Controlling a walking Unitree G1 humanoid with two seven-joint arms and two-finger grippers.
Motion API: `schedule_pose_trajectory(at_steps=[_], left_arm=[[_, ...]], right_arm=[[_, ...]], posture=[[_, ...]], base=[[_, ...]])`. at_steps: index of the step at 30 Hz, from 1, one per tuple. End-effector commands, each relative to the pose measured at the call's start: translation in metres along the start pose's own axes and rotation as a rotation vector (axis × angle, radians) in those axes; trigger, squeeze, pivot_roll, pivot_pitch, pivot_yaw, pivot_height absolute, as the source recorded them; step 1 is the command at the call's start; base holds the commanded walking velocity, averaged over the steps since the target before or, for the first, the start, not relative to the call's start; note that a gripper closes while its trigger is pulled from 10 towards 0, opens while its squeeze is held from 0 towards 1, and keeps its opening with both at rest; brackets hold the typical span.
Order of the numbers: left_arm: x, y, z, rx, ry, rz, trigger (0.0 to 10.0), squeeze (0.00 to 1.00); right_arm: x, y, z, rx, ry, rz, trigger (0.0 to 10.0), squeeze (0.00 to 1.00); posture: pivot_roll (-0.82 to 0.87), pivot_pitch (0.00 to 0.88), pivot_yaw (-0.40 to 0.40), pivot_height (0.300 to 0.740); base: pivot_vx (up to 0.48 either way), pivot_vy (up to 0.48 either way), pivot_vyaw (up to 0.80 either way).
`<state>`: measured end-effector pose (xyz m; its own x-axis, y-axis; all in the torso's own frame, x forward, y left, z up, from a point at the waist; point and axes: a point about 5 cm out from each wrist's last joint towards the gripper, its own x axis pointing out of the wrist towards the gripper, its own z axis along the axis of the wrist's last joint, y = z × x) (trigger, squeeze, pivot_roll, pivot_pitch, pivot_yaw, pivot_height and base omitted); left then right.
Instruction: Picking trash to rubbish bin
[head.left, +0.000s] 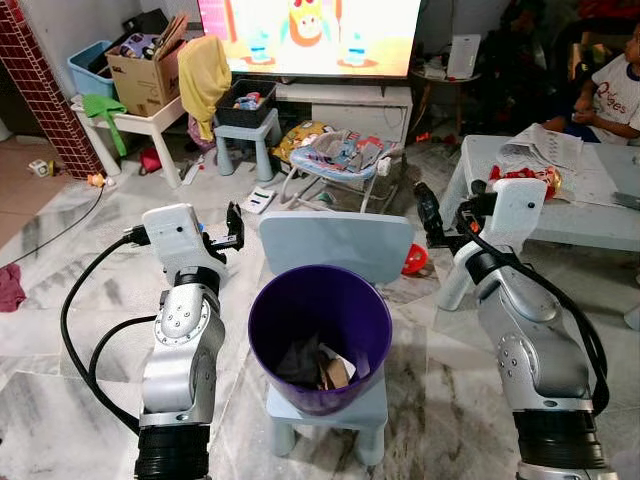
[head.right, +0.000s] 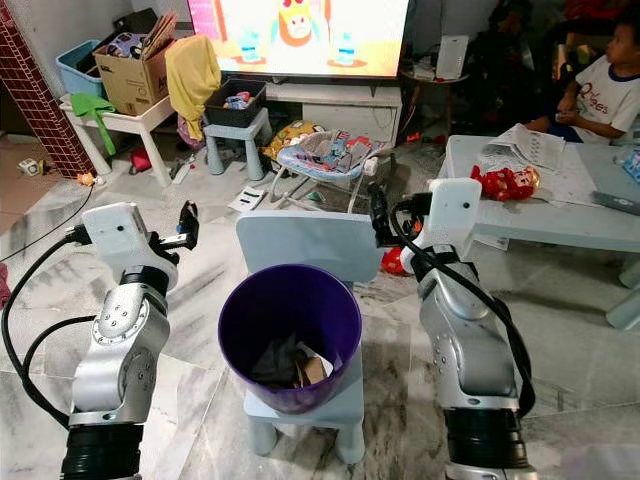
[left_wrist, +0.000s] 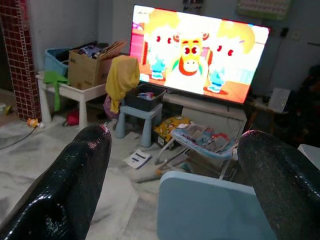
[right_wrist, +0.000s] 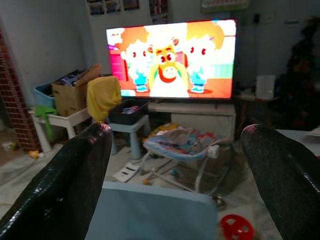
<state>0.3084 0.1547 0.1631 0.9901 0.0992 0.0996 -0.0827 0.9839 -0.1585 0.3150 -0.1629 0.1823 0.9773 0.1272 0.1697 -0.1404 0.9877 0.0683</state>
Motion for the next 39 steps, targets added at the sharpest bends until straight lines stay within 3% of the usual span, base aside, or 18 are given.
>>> schedule_pose_trajectory(at_steps=[1,4,5,7,8,19,39], left_arm=[[0.000,-0.001,-0.001,0.004,0.002,-0.021,10.0,0.00],[0.002,-0.004,0.002,0.006,-0.010,-0.036,10.0,0.00],[0.002,-0.005,0.002,0.002,-0.010,-0.035,10.0,0.00],[0.003,-0.005,0.003,0.001,-0.010,-0.034,10.0,0.00],[0.003,-0.005,0.003,0.000,-0.010,-0.037,10.0,0.00],[0.003,-0.008,0.003,-0.021,-0.010,-0.042,10.0,0.00],[-0.003,-0.008,0.002,-0.026,-0.002,-0.023,10.0,0.00]], right_arm=[[-0.002,-0.009,0.002,-0.021,-0.016,-0.045,10.0,1.00],[-0.002,-0.021,0.007,-0.064,-0.038,-0.099,10.0,1.00],[-0.002,-0.023,0.009,-0.067,-0.042,-0.105,10.0,0.94],[-0.001,-0.024,0.010,-0.069,-0.044,-0.109,10.0,0.94],[0.000,-0.026,0.012,-0.074,-0.052,-0.112,10.0,0.00],[0.004,-0.028,0.022,-0.064,-0.084,-0.109,10.0,0.00],[0.002,-0.025,0.019,-0.041,-0.059,-0.080,10.0,0.00]], posture=[[-0.04,0.000,0.007,0.740],[-0.04,0.000,0.006,0.740],[-0.04,0.000,0.006,0.740],[-0.04,0.000,0.006,0.740],[-0.05,0.000,0.009,0.740],[-0.05,0.000,0.003,0.740],[-0.04,0.000,-0.017,0.740]], base=[[0.000,0.000,0.00],[0.000,0.000,0.00],[0.000,0.000,0.00],[0.000,0.000,0.00],[0.000,0.000,0.00],[0.000,0.000,0.00],[0.000,0.088,0.00]])
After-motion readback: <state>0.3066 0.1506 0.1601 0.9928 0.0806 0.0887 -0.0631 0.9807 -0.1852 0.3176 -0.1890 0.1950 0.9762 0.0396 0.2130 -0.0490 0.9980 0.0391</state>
